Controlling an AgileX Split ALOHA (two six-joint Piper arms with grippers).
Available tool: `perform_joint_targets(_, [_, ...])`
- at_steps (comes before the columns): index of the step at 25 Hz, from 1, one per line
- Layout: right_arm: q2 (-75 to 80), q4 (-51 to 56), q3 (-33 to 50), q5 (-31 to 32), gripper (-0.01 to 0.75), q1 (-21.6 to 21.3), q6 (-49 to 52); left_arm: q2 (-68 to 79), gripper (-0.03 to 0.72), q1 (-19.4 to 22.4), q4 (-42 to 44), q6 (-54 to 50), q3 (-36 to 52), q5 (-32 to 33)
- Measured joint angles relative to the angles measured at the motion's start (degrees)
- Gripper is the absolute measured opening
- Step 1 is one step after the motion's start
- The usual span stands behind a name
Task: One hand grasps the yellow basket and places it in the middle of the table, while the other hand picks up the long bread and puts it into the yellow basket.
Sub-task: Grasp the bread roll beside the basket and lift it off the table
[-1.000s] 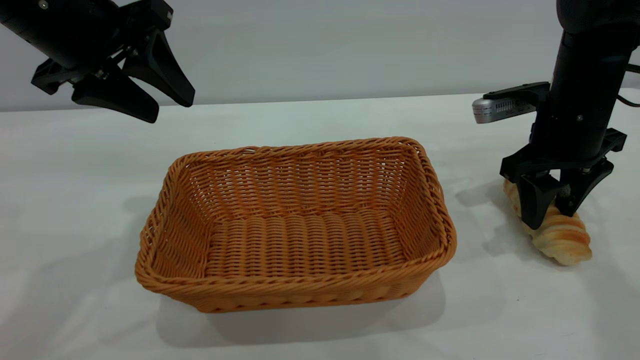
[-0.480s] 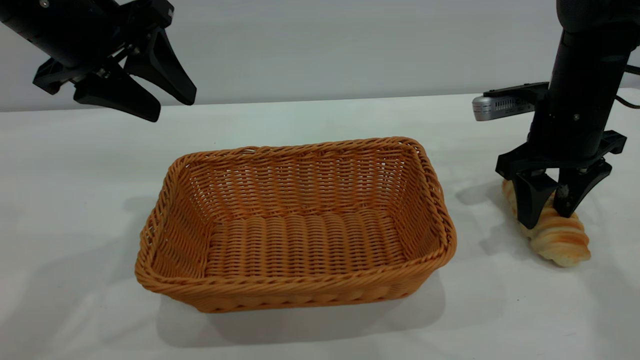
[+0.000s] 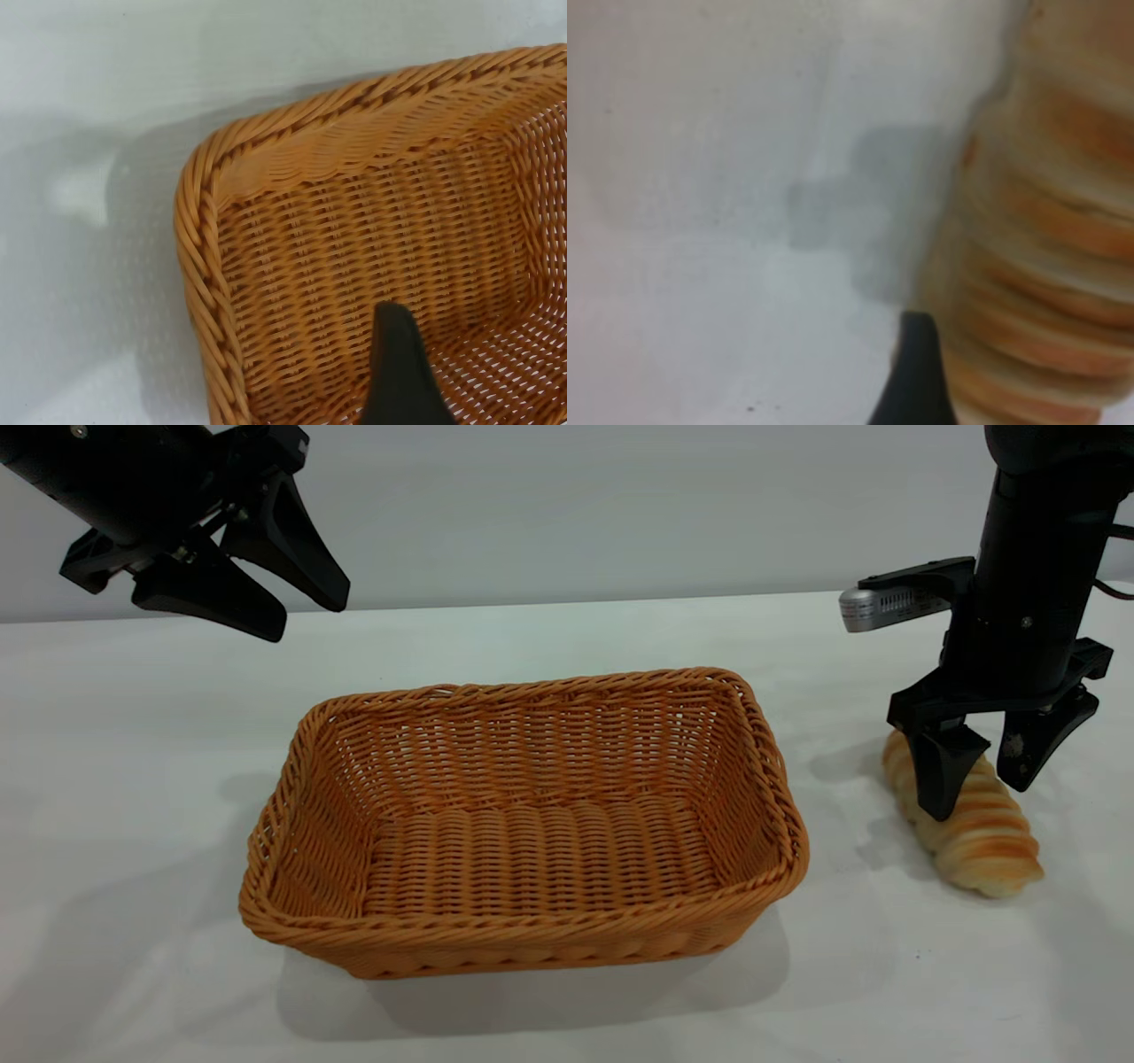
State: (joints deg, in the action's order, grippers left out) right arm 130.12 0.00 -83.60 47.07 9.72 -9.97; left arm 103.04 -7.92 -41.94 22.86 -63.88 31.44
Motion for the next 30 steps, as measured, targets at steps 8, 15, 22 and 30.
perform_joint_targets(8, [1.7, -2.4, 0.0, -1.7, 0.697, 0.0, 0.6, 0.0, 0.505, 0.0, 0.0, 0.0, 0.0, 0.3])
perform_joint_targets(15, [4.1, -2.4, -1.7, -1.3, 0.675, 0.0, 2.2, 0.0, 0.505, 0.0, 0.0, 0.1, 0.0, 0.4])
perform_joint_targets(22, [4.7, -2.4, -4.1, 1.5, 0.333, 0.0, 4.1, 0.0, 0.505, 0.0, 0.0, 0.2, 0.0, 0.4])
perform_joint_targets(30, [5.0, -3.6, -8.7, 6.8, 0.073, 0.0, 4.5, 0.0, 0.505, 0.0, 0.0, 0.2, 0.0, 0.4])
